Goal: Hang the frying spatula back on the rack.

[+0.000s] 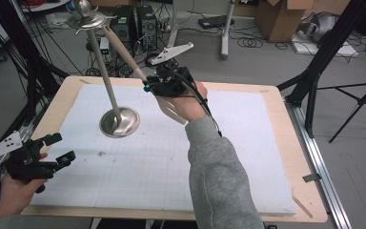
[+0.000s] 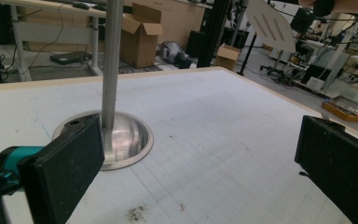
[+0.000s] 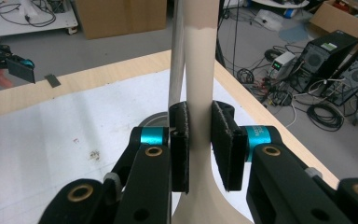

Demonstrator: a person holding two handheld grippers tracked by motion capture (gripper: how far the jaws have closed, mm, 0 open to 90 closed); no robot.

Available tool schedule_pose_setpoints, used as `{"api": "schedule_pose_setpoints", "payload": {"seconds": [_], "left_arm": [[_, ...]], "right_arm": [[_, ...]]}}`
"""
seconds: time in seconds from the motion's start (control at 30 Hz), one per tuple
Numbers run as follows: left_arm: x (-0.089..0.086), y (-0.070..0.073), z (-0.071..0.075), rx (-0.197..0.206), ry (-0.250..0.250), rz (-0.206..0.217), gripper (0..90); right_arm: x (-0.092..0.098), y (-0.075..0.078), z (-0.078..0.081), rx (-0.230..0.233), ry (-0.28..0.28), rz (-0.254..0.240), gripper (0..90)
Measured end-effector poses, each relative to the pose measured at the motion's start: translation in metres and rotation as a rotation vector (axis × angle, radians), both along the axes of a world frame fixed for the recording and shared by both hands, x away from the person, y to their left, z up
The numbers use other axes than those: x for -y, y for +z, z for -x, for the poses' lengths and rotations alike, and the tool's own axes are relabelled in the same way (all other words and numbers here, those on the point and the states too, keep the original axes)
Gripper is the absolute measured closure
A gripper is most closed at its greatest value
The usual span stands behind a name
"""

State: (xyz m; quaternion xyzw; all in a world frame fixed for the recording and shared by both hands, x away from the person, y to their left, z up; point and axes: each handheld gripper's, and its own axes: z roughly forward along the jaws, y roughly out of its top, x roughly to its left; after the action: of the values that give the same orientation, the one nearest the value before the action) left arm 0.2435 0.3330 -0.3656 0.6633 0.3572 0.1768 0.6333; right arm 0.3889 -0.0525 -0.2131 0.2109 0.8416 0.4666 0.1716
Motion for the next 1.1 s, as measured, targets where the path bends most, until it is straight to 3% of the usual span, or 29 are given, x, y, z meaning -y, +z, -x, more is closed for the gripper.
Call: {"api": "schedule_pose_setpoints", "payload": {"seconds": [1.1], "left_arm": [[-0.003, 0.0, 0.005, 0.003, 0.011, -0.003, 1.8]], "right_arm": [[-0.016, -0.012, -0.006, 0.008, -0.022, 0.001, 77.4]]}}
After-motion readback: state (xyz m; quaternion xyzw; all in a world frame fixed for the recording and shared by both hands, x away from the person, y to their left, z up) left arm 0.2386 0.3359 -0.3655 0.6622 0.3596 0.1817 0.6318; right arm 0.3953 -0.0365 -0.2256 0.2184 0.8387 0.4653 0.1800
